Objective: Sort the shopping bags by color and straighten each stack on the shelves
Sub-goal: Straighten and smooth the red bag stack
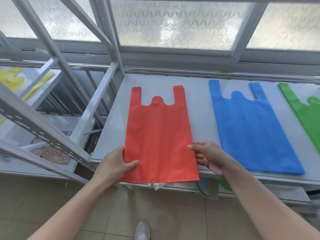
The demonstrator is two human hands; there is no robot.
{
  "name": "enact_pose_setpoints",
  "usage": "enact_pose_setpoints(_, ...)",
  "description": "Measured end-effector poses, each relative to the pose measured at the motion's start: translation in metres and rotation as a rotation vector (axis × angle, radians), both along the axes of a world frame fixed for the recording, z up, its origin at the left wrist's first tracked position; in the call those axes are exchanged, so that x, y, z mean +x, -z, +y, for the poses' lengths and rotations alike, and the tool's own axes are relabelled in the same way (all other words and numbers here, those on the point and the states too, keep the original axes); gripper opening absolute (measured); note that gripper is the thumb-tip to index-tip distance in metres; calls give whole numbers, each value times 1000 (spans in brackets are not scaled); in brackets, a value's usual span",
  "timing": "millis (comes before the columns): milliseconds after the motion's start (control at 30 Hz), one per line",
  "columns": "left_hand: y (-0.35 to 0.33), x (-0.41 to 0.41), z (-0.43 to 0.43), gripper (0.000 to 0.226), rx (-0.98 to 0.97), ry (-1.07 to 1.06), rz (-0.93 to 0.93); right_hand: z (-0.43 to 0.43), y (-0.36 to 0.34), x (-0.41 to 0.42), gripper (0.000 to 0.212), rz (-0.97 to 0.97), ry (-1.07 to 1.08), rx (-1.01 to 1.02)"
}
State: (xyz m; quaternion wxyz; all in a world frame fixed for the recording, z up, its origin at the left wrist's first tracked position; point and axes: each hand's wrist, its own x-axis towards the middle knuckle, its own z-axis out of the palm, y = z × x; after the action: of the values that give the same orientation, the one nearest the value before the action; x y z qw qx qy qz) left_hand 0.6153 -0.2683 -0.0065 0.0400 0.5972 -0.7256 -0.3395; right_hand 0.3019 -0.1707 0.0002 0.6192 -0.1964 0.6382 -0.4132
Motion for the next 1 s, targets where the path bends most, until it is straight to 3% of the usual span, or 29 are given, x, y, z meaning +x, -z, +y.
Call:
enact_pose_setpoints(100,-9,-8,-1,51,3,-34,38,-20,1,-8,20,26,83,-58)
enact_pose_setpoints(167,-12,-20,-22,51,56,-126,166,-43,4,-16,19,57,94,-89)
enact_pose_setpoints(233,-7,-33,-69,53,153,-240,305,-69,7,-23,32,124,135,-103)
enact_pose_setpoints(333,9,-53,-150,84,195,-314,393,-115,11,-34,49,241,182,-132)
enact_pose_setpoints(433,2,-81,-202,64,191,-361,539,-163,8,-45,26,345,227,-175)
enact_pose_setpoints(533,0,-102,-238,56,169,-340,525,-199,10,-55,31,350,284,-159)
enact_pose_setpoints(600,5,-109,-256,45,219,-302,564,-216,12,-60,30,335,301,-147)
enact_pose_setpoints(667,8,-112,-267,38,342,-217,726,-230,15,-65,33,317,292,-126)
enact_pose_setpoints(767,6,-110,-276,31,562,-76,976,-242,11,-70,33,156,234,-171)
enact_pose_setpoints(867,9,-112,-284,12,632,0,1083,-248,4,-74,36,-1,145,-221)
enact_pose_setpoints(1000,13,-121,-297,37,564,-36,1101,-259,4,-83,49,-128,78,-264)
